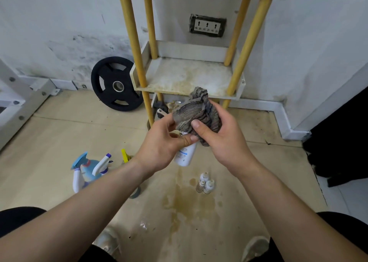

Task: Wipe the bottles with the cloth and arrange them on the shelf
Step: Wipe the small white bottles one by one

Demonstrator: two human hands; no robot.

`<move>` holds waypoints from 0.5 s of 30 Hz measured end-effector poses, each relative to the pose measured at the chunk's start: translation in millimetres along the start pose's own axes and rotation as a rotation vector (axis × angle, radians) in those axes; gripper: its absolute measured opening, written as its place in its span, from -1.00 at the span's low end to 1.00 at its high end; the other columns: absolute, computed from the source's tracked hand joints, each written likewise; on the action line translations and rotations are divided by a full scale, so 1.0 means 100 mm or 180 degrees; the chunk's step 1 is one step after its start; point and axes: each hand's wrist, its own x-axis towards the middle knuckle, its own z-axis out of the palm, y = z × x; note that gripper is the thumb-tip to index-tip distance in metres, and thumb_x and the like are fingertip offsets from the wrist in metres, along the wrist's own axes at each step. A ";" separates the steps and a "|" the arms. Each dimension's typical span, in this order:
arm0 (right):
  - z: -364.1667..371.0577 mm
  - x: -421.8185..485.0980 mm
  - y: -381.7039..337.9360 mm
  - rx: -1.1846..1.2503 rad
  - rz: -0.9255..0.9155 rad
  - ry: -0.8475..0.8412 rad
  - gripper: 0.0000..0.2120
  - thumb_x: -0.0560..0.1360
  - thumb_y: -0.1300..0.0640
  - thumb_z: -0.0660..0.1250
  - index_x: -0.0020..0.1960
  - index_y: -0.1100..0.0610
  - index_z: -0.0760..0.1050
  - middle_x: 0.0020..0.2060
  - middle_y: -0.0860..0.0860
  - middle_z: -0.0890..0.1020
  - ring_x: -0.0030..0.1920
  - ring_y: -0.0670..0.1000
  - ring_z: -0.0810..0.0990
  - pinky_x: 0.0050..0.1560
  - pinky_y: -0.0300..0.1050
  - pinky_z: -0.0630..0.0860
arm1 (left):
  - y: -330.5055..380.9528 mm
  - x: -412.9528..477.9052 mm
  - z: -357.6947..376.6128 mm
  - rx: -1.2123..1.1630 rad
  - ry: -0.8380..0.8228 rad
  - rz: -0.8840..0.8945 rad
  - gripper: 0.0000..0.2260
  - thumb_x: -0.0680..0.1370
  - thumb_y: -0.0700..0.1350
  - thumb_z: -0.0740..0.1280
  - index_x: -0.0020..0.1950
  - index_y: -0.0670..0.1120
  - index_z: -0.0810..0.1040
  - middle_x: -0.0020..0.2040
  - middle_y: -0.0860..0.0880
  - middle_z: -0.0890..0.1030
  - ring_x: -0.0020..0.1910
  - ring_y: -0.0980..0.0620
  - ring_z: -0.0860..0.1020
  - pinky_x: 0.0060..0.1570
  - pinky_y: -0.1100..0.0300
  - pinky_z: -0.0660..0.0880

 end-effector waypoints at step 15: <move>-0.10 -0.01 0.08 0.0088 0.0363 0.0397 -0.74 0.60 0.25 0.39 0.28 0.13 0.58 0.08 0.02 0.73 0.12 0.00 0.71 0.13 -0.06 0.60 | 0.00 -0.05 0.03 0.1502 0.0114 0.0109 -0.78 0.44 -0.01 0.57 -0.11 0.18 0.55 -0.21 0.20 0.61 -0.25 0.28 0.53 -0.27 0.39 0.38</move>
